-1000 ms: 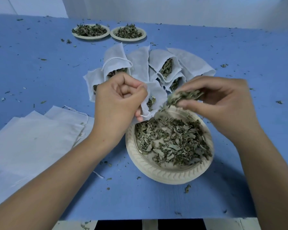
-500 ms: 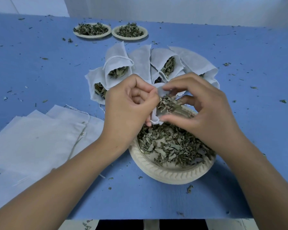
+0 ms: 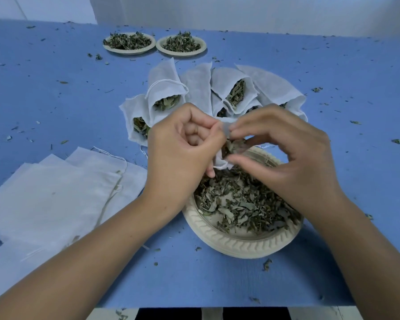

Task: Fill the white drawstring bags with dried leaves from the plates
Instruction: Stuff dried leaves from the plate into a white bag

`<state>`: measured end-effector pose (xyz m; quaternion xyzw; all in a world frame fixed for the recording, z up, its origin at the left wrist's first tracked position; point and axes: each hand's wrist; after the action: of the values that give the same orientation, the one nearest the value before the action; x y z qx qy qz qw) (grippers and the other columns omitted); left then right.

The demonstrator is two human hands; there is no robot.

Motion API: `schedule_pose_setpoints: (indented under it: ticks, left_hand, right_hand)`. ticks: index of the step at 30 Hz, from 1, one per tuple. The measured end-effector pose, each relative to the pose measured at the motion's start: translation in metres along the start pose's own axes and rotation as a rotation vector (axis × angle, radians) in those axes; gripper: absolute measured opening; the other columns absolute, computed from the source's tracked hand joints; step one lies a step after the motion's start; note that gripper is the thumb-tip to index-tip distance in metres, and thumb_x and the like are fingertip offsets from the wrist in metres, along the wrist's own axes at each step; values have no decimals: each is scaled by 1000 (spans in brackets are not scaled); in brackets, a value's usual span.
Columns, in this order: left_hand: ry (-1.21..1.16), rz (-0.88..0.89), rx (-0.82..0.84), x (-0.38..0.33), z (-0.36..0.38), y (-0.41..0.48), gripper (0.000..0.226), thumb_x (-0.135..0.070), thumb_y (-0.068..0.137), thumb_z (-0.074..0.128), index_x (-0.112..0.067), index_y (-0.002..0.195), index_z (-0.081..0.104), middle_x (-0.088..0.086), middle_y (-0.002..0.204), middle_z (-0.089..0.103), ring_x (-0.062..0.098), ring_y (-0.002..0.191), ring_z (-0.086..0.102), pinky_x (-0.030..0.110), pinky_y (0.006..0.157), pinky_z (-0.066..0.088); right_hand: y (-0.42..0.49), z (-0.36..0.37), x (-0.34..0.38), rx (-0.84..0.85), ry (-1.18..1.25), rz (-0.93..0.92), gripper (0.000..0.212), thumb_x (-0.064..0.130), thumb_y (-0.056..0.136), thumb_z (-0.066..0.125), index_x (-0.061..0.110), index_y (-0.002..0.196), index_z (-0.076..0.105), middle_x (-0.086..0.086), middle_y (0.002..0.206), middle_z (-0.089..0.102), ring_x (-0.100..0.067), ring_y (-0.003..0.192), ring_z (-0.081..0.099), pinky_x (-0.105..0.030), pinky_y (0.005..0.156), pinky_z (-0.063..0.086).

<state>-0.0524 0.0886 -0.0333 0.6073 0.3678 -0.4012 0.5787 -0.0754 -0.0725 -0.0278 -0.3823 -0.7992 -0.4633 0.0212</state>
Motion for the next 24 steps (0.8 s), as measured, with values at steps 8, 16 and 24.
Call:
schedule_pose_setpoints:
  ticks: [8, 16, 24]
  left_hand:
    - [-29, 14, 83, 0, -1, 1, 19, 1, 88, 65, -11, 75, 60, -3, 49, 59, 8, 31, 48, 19, 34, 41]
    - [-41, 27, 44, 1, -2, 3, 21, 2, 88, 65, -14, 74, 61, -5, 48, 58, 4, 33, 47, 16, 36, 40]
    - [-11, 63, -68, 0, -10, 9, 14, -4, 91, 65, -10, 78, 62, -6, 46, 56, 5, 32, 48, 17, 35, 41]
  right_hand:
    - [0, 12, -4, 332, -149, -92, 24, 5, 92, 46, 5, 76, 64, 11, 82, 47, -1, 77, 41, -42, 104, 36]
    - [2, -1, 0, 286, -204, -95, 35, 25, 97, 41, 9, 95, 72, 2, 97, 71, -9, 92, 63, -45, 111, 27]
    - [4, -21, -6, 117, 240, 101, 41, 19, 98, 40, 10, 74, 72, 2, 81, 74, -16, 77, 69, -42, 91, 44]
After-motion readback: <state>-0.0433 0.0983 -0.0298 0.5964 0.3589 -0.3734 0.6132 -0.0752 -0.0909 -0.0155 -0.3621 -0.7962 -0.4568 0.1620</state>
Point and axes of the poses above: each hand's wrist, its own y-axis towards the middle knuckle, its own z-axis out of the palm, x = y × z
